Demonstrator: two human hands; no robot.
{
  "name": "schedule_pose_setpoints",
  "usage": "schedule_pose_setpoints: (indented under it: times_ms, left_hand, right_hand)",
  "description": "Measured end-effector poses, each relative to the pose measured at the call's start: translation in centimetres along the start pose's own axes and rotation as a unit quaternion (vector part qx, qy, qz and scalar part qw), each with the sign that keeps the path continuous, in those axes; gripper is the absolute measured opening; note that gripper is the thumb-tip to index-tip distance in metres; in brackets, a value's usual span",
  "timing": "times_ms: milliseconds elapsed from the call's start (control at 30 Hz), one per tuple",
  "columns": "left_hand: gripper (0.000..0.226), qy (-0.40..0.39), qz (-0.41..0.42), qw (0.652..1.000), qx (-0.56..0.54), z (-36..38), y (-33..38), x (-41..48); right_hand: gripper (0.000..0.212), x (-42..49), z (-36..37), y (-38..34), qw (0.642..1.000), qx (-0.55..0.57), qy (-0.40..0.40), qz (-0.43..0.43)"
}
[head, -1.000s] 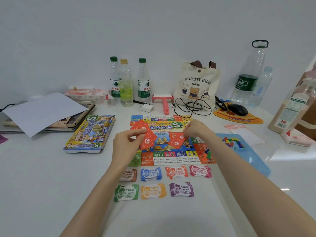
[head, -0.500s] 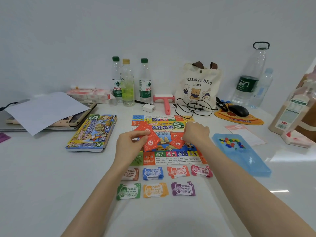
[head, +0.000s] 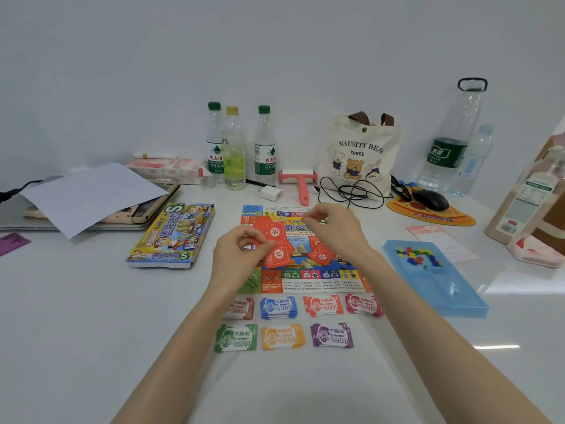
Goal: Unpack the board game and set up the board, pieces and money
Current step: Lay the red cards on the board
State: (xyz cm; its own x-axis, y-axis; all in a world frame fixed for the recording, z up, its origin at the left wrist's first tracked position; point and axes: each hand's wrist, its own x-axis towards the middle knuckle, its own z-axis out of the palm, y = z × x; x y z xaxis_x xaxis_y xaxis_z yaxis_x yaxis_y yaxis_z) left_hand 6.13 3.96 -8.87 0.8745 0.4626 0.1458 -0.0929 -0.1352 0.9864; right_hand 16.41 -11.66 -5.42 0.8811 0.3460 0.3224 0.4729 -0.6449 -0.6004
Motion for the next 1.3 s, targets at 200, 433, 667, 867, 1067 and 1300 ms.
schedule_pose_setpoints:
  times_ms: [200,433,667,867,1067,1300]
  left_hand:
    - [0.037,-0.025,0.023,0.999,0.018,0.2,0.3,-0.5]
    - [0.023,-0.055,0.023,0.998,-0.009,0.5,0.4,-0.6]
    - [0.012,-0.065,0.024,0.997,-0.023,0.8,0.5,-0.7]
    - [0.028,-0.067,0.025,0.997,0.002,1.0,0.3,-0.9]
    - [0.01,-0.052,-0.016,0.998,-0.024,1.1,0.6,-1.1]
    - [0.007,0.009,-0.021,0.999,-0.034,0.8,0.3,-0.8]
  right_hand:
    - [0.005,-3.6,0.6,-1.5,0.987,0.16,0.005,-0.02]
    - [0.005,-4.9,0.9,-0.8,0.95,0.309,-0.011,0.054]
    - [0.011,-5.3,0.5,-0.3,0.94,0.337,-0.009,0.061]
    - [0.015,-5.4,0.1,-0.4,0.92,0.384,0.03,0.072]
    - [0.015,-5.2,0.1,-0.3,0.898,0.425,0.02,0.113]
    - [0.005,-4.9,-0.4,0.2,0.896,0.413,0.079,0.141]
